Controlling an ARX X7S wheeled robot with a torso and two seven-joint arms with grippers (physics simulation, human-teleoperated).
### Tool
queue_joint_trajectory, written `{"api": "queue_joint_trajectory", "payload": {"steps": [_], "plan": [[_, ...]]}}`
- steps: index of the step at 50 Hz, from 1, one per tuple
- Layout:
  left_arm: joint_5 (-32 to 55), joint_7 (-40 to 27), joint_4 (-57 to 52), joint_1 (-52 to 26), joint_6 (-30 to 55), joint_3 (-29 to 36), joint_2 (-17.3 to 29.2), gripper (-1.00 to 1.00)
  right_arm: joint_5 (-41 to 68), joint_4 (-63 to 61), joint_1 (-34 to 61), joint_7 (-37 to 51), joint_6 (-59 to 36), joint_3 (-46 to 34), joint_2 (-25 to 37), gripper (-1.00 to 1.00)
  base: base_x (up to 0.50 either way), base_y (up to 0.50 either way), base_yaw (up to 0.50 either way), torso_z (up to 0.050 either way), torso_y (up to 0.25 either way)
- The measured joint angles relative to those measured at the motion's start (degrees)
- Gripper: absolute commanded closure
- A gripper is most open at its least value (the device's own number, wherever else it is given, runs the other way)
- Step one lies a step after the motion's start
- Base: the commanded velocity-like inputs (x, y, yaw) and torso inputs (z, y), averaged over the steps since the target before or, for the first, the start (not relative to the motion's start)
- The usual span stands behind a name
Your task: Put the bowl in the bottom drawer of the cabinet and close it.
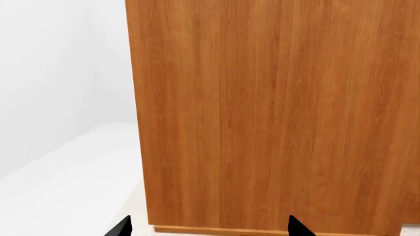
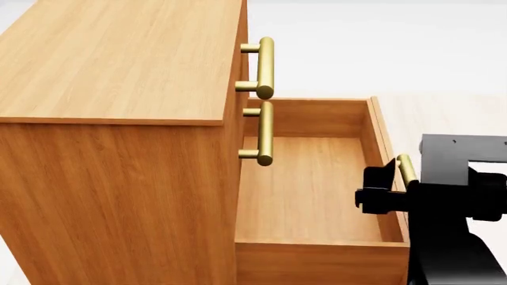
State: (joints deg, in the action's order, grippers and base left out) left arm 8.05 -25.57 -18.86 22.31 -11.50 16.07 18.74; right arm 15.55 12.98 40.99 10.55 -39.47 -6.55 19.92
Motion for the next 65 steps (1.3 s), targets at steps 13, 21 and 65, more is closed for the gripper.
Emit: {"api": "queue_joint_trajectory", "payload": {"steps": [13, 21, 65], "plan": [[0.1, -0.21, 0.07, -0.01, -0.15, 0.19, 0.24, -1.0, 0.15, -8.71, -1.24, 1.27, -0.34, 1.46, 1.7, -1.0, 0.0, 0.0, 0.0, 0.0, 0.0], [0.24, -0.32, 0.12, -0.04, -0.23, 0.28, 0.39, -1.0, 0.1, -13.55, -1.17, 3.54, -1.83, 3.39, 2.65, -1.0, 0.0, 0.0, 0.0, 0.0, 0.0], [0.72, -1.15, -0.21, -0.26, -0.09, 0.94, 1.01, -1.0, -4.0, -15.05, -2.1, 20.34, -5.05, 18.61, 4.58, -1.0, 0.0, 0.0, 0.0, 0.0, 0.0]]}}
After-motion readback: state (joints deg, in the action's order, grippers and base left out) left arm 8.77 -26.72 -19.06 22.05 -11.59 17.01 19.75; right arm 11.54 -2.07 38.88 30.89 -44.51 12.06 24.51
